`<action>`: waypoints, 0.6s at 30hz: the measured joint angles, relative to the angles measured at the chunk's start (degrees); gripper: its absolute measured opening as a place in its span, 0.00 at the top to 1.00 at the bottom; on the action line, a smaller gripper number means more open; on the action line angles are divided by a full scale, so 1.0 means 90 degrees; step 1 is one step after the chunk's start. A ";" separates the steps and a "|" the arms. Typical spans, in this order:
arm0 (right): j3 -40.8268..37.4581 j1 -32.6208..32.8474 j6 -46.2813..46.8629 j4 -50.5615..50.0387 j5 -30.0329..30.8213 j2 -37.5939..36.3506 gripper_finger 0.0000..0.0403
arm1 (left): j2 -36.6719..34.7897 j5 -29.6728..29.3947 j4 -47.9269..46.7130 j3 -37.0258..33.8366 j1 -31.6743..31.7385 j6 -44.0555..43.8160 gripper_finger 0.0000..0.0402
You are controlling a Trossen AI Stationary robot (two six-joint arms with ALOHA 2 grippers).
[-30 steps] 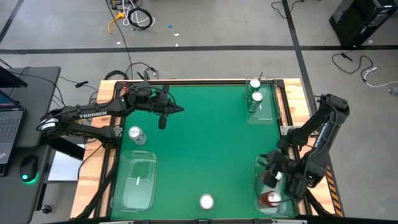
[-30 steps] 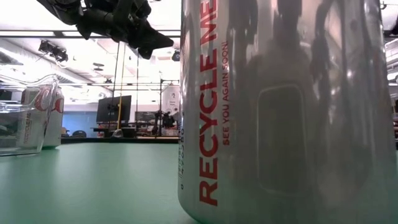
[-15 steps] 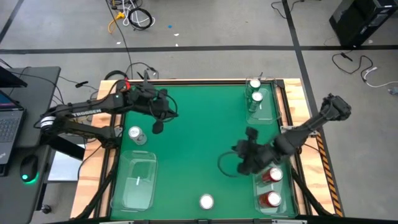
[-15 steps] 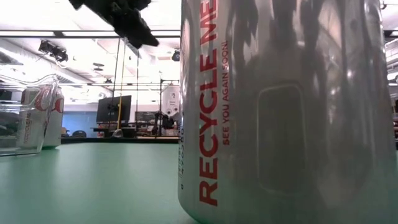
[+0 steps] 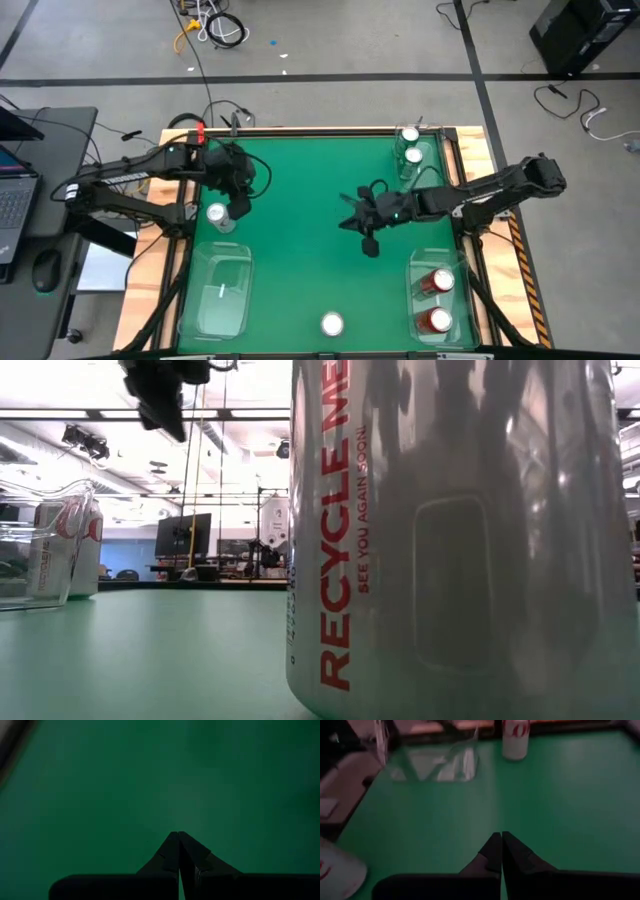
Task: Sort soda cans
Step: Put the top red/white soda can into the left transparent bin
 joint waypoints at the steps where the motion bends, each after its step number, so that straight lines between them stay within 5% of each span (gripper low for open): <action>1: -0.0114 -0.0110 -0.0055 0.0282 -0.0050 0.0000 1.00 | 0.0000 0.0035 -0.0171 0.0000 -0.0034 -0.0183 1.00; 6: -0.0462 -0.0572 -0.0224 0.1060 -0.0574 0.0074 0.99 | 0.0000 0.0149 -0.1005 0.0000 -0.0309 -0.1192 1.00; 12: -0.0185 -0.0626 -0.0264 0.0997 -0.2250 0.0400 0.93 | 0.0000 -0.0015 -0.1021 0.0000 -0.0828 -0.1577 1.00; 18: 0.0445 -0.0214 -0.0236 -0.0112 -0.2094 0.0420 0.75 | 0.0055 -0.0184 -0.0561 -0.0004 -0.1252 -0.1384 1.00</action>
